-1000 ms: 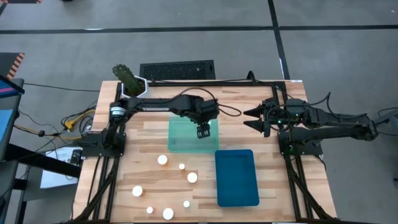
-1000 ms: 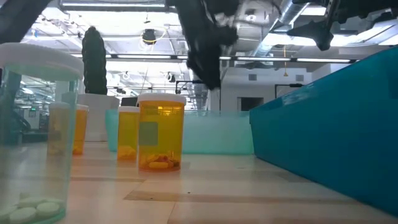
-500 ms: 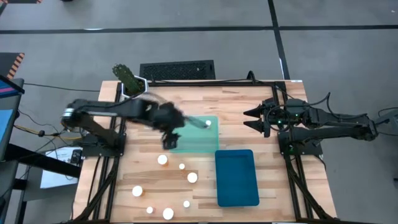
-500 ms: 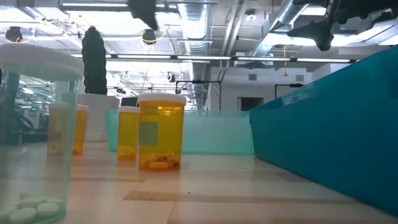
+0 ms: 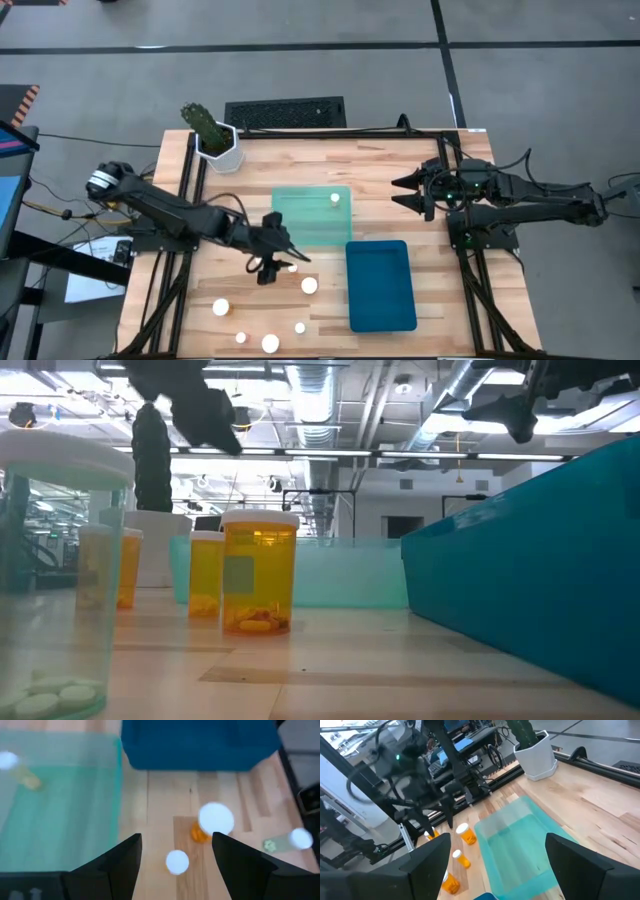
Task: Pick and place medicine bottles into bin by pill shape (circle, oval)
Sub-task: Put the small orange pill bottle into the light blue bin
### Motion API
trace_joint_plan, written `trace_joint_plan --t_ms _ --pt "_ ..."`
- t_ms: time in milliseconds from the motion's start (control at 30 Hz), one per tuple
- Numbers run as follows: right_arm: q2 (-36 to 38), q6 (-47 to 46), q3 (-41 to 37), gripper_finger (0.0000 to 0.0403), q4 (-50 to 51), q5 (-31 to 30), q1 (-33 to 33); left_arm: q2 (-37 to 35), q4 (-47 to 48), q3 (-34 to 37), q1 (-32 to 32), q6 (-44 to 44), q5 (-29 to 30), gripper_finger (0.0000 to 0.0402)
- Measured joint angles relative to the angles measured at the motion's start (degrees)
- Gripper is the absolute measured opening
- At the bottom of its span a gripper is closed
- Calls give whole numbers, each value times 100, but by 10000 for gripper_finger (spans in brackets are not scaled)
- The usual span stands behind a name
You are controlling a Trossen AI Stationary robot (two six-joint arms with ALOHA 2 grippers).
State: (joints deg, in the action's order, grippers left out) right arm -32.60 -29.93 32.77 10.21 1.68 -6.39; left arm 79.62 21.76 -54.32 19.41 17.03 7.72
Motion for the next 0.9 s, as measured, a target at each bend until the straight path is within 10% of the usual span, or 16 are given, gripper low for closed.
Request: trace_joint_plan --t_ms 900 --pt "-2 -2 -2 333 160 8 0 1260 -308 2 121 -309 -294 235"
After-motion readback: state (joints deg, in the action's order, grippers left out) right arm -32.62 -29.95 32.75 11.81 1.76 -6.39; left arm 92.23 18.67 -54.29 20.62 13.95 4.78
